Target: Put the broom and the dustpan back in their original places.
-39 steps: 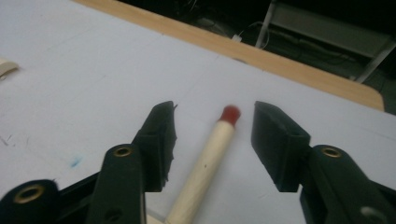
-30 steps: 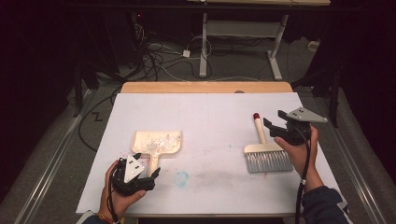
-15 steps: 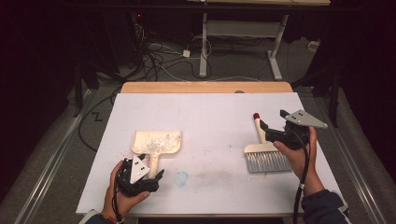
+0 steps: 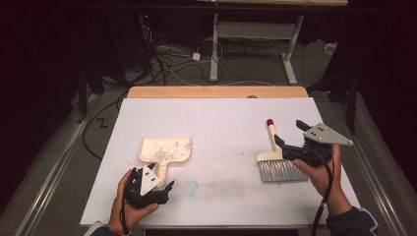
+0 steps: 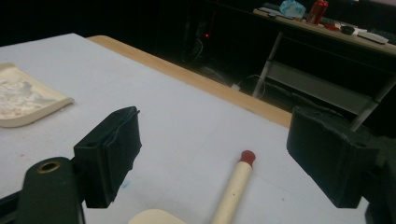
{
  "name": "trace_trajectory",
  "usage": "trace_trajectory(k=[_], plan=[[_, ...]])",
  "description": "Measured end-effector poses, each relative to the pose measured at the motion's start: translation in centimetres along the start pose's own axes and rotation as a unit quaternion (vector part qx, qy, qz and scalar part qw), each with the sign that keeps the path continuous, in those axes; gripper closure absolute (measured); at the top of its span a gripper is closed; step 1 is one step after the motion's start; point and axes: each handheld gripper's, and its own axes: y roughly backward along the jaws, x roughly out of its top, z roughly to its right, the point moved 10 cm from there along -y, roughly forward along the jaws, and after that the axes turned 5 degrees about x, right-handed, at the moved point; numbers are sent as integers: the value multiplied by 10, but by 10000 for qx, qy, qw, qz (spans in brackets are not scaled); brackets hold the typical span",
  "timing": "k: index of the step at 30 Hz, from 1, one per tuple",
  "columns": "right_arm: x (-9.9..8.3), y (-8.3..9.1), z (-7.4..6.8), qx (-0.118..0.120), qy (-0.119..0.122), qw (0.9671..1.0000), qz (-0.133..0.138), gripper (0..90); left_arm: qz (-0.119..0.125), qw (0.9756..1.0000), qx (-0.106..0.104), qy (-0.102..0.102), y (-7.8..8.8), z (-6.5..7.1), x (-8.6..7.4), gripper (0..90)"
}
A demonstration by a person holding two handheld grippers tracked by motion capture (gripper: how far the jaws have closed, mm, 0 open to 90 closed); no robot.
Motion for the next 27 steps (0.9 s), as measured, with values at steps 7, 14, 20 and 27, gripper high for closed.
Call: trace_trajectory(k=[7,14,20,27], plan=[[0,11,-12,130,162,9998,24,188,120,9998,-40,-135,2,1,2,170],[-3,25,-16,191,259,9995,-2,189,99,9998,-35,-190,1,2,2,170],[-6,37,-15,163,362,9992,-7,190,80,9996,-83,-248,0,5,2,170],[-10,49,-16,121,454,9989,69,196,10,9995,-84,-319,-1,8,0,170]])
